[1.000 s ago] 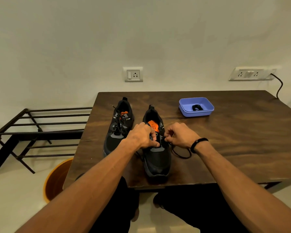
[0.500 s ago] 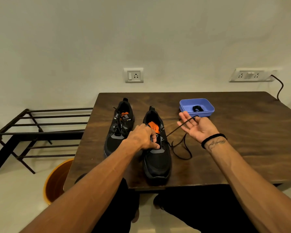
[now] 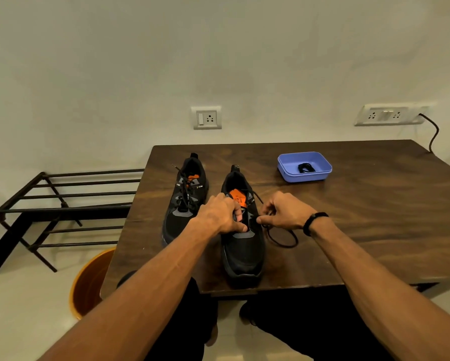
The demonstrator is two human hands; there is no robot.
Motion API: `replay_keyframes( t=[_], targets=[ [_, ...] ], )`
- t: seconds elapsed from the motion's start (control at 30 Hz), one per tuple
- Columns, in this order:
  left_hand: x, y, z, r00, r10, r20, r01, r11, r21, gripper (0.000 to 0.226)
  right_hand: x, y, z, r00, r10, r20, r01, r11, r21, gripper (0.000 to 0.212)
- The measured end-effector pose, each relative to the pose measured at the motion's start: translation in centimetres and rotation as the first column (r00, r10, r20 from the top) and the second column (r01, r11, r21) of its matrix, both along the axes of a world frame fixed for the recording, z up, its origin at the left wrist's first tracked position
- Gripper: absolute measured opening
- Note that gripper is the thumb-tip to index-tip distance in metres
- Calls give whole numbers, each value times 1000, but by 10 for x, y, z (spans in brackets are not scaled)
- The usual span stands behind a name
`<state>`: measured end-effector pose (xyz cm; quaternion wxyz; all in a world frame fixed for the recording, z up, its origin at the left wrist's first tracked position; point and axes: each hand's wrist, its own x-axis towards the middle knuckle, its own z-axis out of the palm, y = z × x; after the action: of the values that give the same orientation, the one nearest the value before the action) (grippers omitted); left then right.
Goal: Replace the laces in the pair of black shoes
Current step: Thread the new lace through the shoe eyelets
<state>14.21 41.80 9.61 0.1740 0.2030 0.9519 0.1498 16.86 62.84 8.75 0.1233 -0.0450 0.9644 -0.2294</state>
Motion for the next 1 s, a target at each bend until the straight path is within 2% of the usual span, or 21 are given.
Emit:
replay_keyframes(
  t=[0.1,0.23,0.33,0.4,0.5,0.57,0.6,0.67,0.7,0.77,0.8,0.87,0.93,1.0],
  targets=[
    [0,1,1,1000,0,0,0,1000,-5,25,-1,7,-2,997,-49,-54,46,997,-57,17],
    [1,1,3,1000,-3,-9,3,1000,-9,29,-4,23,-5,935,-308,-174,262,934,-244,22],
    [1,2,3,1000,2,0,-2,1000,-11,30,-6,37,-12,818,-545,-182,445,802,-399,25],
    [2,3,3,1000,7,4,-7,1000,-22,32,-9,45,-18,700,-697,-153,546,661,-514,28],
    [4,4,5,1000,27,16,-26,999,-32,33,-15,50,-21,528,-839,-134,597,479,-644,31],
    [5,6,5,999,44,24,-43,998,-42,34,-17,50,-22,485,-865,-125,578,425,-697,29],
    [6,7,5,999,49,20,-48,998,-47,36,-17,48,-22,494,-862,-108,558,410,-722,25],
    [7,9,3,998,57,5,-57,997,-57,43,-17,43,-21,566,-820,-87,517,435,-737,19],
    [7,10,2,998,58,1,-58,996,-62,47,-16,41,-20,618,-781,-96,519,497,-695,36],
    [6,9,2,998,60,17,-59,996,-60,43,-14,40,-19,720,-680,-139,545,679,-493,76],
    [5,9,2,998,60,34,-58,997,-57,39,-13,39,-20,763,-627,-161,543,755,-369,81],
    [5,9,2,997,54,49,-52,998,-45,29,-12,41,-25,795,-588,-148,558,806,-199,58],
    [6,10,1,997,72,30,-71,997,-20,22,-7,41,-28,786,-617,-36,609,783,-124,26],
    [4,10,0,996,91,16,-92,996,5,22,-1,41,-34,799,-598,68,601,798,-45,25]
  ],
)
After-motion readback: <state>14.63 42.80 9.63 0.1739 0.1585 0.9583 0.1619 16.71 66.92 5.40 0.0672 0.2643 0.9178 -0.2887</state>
